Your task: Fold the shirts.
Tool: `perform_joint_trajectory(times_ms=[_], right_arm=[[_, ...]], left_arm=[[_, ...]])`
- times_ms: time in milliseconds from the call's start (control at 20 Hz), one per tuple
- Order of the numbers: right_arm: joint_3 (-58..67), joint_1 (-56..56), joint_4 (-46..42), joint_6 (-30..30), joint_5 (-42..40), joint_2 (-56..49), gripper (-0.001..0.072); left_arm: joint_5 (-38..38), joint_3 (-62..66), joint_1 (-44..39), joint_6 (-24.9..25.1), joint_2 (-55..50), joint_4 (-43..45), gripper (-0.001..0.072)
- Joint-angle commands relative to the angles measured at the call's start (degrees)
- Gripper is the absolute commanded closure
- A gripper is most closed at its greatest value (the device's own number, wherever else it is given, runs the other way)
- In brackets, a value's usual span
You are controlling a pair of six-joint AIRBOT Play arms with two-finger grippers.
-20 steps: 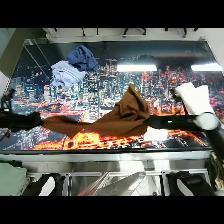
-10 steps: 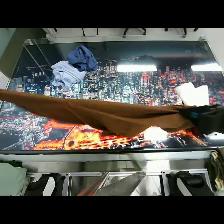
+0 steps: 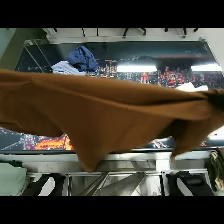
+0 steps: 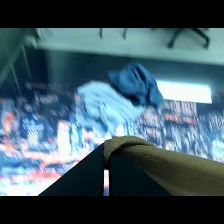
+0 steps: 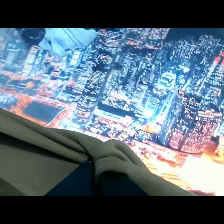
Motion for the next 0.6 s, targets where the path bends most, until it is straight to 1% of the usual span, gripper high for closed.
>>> perform_joint_trajectory(times_ms=[0,100,200,250,300,350,450,550], right_arm=[[-2.5,0.0,-0.7,0.0,-1.9,-7.9,0.0675],[-9.3,0.1,-0.4,0.0,-6.4,-13.5,0.0675],[-16.7,0.5,0.0,-0.5,-13.4,-19.5,0.0675],[-19.4,0.5,0.2,-3.5,-17.4,-23.1,0.0675],[-20.7,0.5,0.4,-7.2,-20.7,-26.8,0.0675],[-20.8,0.5,1.2,-10.5,-23.8,-31.3,0.0676],[-20.8,0.5,3.2,-14.8,-29.1,-38.5,0.0676],[-20.8,0.5,3.4,-15.2,-35.0,-43.8,0.0675]], left_arm=[[2.7,-15.9,0.0,0.9,-3.1,-10.2,0.0696],[12.9,-32.0,-2.4,1.9,-3.7,-9.4,0.0695],[21.0,-42.7,-5.5,4.4,-7.5,-9.6,0.0696],[25.0,-45.8,-8.2,6.3,-10.6,-9.4,0.0696],[29.0,-47.3,-10.9,8.1,-13.9,-9.3,0.0696],[32.9,-47.6,-13.6,8.7,-17.4,-7.5,0.0696],[40.1,-45.8,-19.6,8.7,-24.3,1.2,0.0696],[41.6,-40.9,-24.7,7.4,-30.8,12.4,0.0695]])
